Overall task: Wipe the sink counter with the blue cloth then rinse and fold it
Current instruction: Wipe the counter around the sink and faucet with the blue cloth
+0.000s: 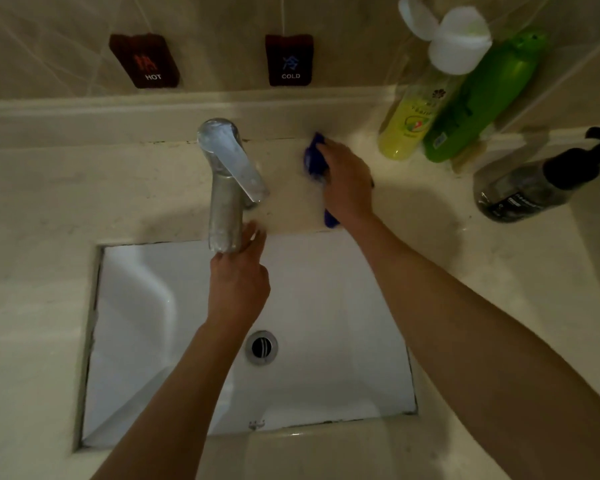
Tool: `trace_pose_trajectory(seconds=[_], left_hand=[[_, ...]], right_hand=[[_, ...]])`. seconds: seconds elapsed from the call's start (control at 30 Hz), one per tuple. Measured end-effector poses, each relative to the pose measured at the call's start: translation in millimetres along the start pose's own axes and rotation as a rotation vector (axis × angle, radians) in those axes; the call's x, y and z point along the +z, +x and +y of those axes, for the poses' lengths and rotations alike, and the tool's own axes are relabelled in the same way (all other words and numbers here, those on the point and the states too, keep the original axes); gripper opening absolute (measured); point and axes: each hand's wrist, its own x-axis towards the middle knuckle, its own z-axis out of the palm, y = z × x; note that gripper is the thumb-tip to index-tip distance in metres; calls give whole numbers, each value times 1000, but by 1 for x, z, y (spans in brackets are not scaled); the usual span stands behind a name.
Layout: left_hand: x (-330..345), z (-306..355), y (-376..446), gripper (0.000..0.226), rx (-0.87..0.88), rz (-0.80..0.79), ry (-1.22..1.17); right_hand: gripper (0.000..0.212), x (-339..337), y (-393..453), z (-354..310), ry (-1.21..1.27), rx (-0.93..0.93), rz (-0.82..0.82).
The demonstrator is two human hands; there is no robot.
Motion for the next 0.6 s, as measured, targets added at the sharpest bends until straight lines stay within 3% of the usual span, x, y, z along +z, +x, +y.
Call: trace_pose_trajectory(seconds=[0.13,0.27,0.33,0.43,0.53,0.6], left_hand=[[-2,0,0,55,-1,6,7],[-3,-3,1,55,-3,-16,38],[-3,-3,3,55,6,-32,39],[-3,-1,3,57,-3,-46,32],[-3,3,2,56,-19,-27,33],[-2,2,2,56,-13,-18,36]], right_hand=[[52,23,-2,-38,-37,-172,-90],[45,5,-41,-8,63,-448,-337],[39,-19,-45,27,96,-393,-281],[41,-35,-21,51,-21,-201,-55],[42,-9,10,13,-96,-98,55],[46,19,17,-23,-87,-115,11]])
